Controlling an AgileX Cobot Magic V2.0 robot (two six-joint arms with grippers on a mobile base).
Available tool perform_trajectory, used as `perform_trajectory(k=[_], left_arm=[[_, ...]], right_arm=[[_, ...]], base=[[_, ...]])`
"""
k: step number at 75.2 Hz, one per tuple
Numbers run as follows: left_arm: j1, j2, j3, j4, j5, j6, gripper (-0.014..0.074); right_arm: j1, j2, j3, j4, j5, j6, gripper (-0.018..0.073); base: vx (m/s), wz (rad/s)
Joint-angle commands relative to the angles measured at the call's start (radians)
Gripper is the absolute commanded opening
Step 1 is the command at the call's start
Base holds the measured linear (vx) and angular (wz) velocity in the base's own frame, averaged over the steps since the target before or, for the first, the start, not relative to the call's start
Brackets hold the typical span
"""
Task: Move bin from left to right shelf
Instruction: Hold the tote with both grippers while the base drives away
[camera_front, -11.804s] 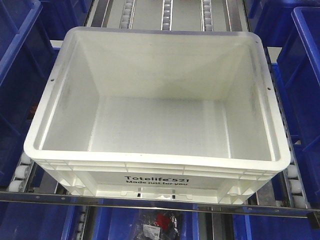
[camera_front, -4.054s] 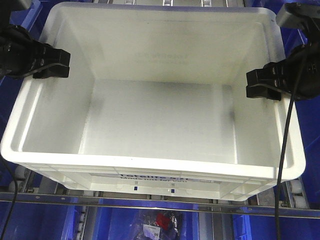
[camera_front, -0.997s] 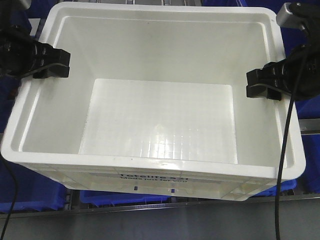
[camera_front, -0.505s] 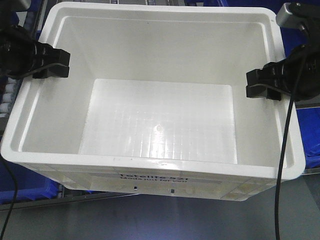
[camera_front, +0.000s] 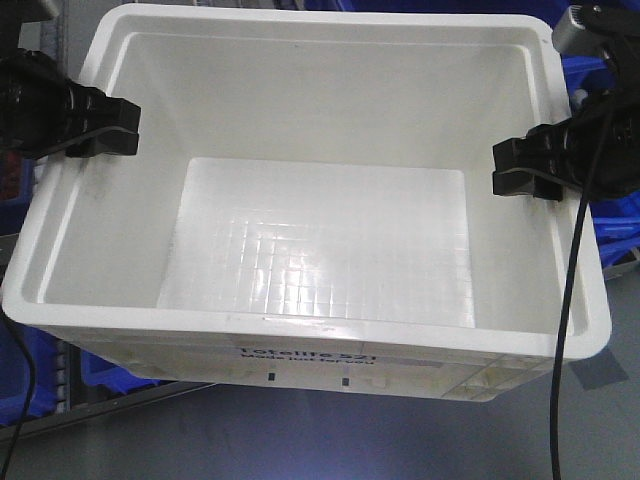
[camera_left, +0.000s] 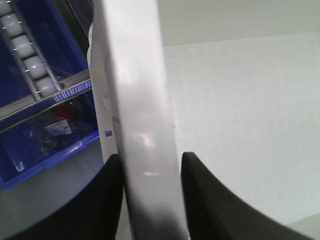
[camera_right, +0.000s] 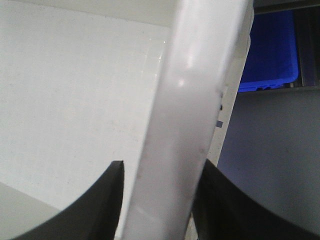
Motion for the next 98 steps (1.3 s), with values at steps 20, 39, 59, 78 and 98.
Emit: perform_trajectory(k=[20,39,59,78,98], left_arm=[[-0.009,-0.059,-0.040,-0.078,-0.053,0.046,0.0003],[-0.009,-0.059,-0.040,-0.078,-0.053,0.046,0.0003],[-0.009,-0.059,-0.040,-0.078,-0.053,0.046,0.0003],[-0.009,-0.059,-0.040,-0.078,-0.053,0.046,0.0003],[-0.009,-0.059,-0.040,-0.078,-0.053,0.046,0.0003]], right_arm=[[-0.004,-0.032,-0.035,0.001,-0.096,-0.018,-0.0005],[-0.004,-0.032,-0.035,0.001,-0.093,-0.018,-0.0005],[-0.004,-0.032,-0.035,0.001,-0.092,-0.018,-0.0005],[-0.004,-0.032,-0.035,0.001,-0.092,-0.018,-0.0005],[-0.004,-0.032,-0.035,0.001,-0.092,-0.018,-0.0005]], base=[[-0.05,-0.50],[-0.02,-0.63],[0.01,-0.58],[0.06,-0.44],[0.10,-0.39]])
